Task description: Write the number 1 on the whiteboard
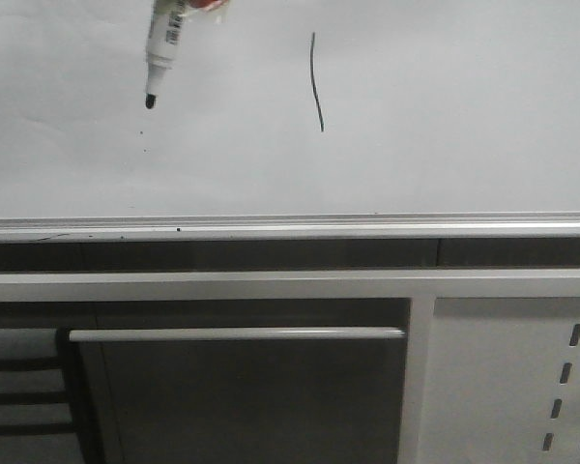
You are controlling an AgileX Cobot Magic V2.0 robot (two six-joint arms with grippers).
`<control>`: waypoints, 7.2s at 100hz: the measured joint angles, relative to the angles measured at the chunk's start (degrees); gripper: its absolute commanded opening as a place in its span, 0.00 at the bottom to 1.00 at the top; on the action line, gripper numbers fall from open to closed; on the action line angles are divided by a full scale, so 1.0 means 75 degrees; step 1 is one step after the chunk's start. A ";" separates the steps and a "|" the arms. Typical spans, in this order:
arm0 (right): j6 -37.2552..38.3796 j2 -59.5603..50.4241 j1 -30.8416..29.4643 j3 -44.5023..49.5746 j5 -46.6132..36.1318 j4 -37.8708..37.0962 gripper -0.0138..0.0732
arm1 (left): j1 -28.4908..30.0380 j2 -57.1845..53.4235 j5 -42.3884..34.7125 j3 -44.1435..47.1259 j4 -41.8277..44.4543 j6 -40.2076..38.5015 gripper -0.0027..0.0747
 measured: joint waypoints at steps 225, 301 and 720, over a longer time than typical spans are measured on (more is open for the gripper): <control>0.0000 -0.0299 -0.0473 0.0000 -0.0247 0.0000 0.65 | 0.0264 0.1693 -0.3173 -0.0603 0.1015 -0.2634 0.36; 0.0104 -0.0799 -0.1095 0.0000 0.0216 0.0000 0.51 | 0.0295 -0.0354 -0.1537 0.0259 0.0848 -0.1977 0.58; 0.3632 -0.8735 -0.2700 0.9187 -0.5756 -0.3809 0.08 | 0.5282 -0.8437 0.1892 0.5453 0.7418 -0.7915 0.01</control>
